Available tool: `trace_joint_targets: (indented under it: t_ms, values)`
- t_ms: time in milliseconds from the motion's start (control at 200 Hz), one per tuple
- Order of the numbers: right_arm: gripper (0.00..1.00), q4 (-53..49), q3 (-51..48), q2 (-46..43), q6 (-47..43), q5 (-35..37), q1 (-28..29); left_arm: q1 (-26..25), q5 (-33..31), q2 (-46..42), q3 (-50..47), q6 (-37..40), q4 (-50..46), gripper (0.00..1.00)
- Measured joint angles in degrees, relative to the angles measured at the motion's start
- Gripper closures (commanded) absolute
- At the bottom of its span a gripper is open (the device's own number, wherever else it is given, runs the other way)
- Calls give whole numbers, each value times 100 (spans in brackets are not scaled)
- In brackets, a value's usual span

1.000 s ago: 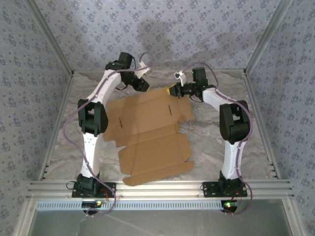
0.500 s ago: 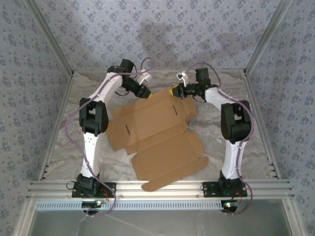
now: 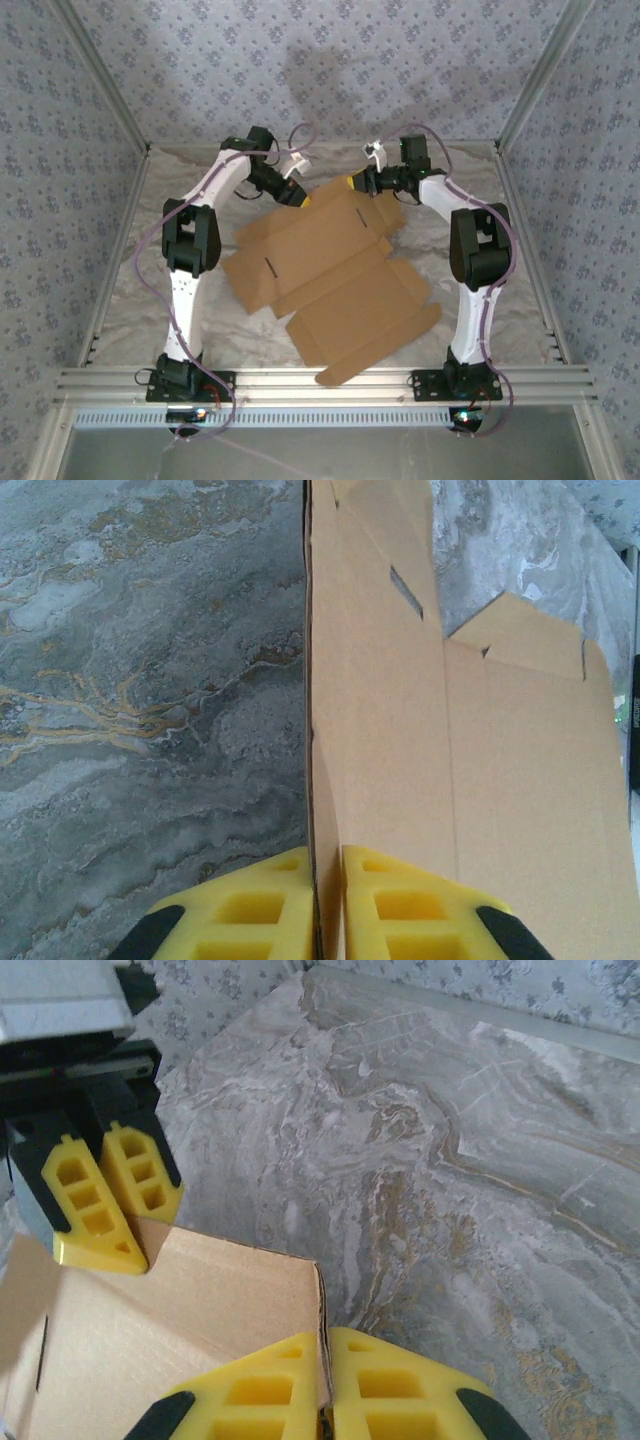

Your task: Fold the paper box

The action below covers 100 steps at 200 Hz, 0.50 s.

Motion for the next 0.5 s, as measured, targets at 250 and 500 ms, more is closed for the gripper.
trace_joint_targets:
  t_ms: [250, 500]
  values:
    - [88, -11, 693, 407, 195, -52, -11, -4, -376, 101, 588, -173, -24, 100]
    - [50, -55, 1191, 728, 472, 125, -85, -33, -896, 466, 1305, -251, -35, 100]
